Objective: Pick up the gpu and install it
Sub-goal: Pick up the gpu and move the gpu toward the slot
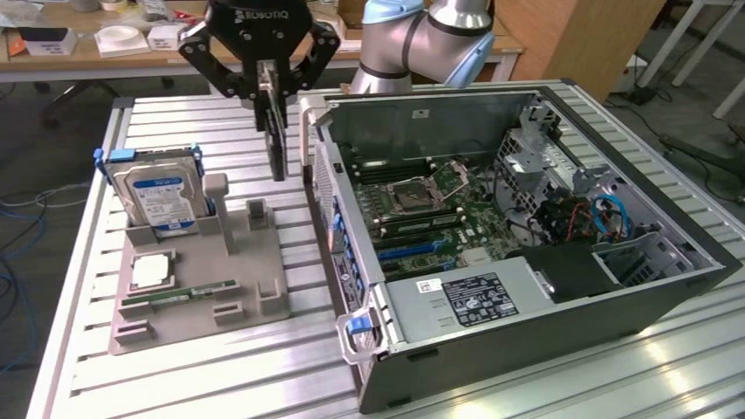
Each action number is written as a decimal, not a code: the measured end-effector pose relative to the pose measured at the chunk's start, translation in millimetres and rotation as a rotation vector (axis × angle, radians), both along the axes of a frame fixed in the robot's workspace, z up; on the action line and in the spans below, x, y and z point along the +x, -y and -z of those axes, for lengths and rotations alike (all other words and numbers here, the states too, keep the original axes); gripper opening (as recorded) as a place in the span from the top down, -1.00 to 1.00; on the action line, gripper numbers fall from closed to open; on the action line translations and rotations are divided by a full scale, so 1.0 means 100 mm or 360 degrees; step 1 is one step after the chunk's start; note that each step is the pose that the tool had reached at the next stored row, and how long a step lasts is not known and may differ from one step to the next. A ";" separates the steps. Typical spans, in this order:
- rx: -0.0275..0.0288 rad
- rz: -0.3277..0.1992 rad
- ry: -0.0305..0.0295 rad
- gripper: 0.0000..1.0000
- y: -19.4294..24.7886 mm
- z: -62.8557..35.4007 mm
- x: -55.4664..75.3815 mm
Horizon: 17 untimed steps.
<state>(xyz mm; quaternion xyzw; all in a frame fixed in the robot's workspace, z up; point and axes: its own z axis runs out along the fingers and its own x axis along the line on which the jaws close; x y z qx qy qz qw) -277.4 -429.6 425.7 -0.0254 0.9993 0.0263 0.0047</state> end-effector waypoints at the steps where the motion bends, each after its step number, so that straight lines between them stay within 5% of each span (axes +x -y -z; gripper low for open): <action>1: 0.00003 0.0000 -0.00002 0.47 0.000 0.000 0.03; 6: 0.00000 0.0001 0.00000 0.47 0.000 0.000 0.20; 8: -0.00112 0.0002 -0.00005 0.47 0.000 -0.001 0.26; 12: -0.00569 0.0006 -0.00015 0.47 -0.001 0.000 0.36; 17: -0.00575 0.0021 -0.00017 0.47 0.000 0.003 0.45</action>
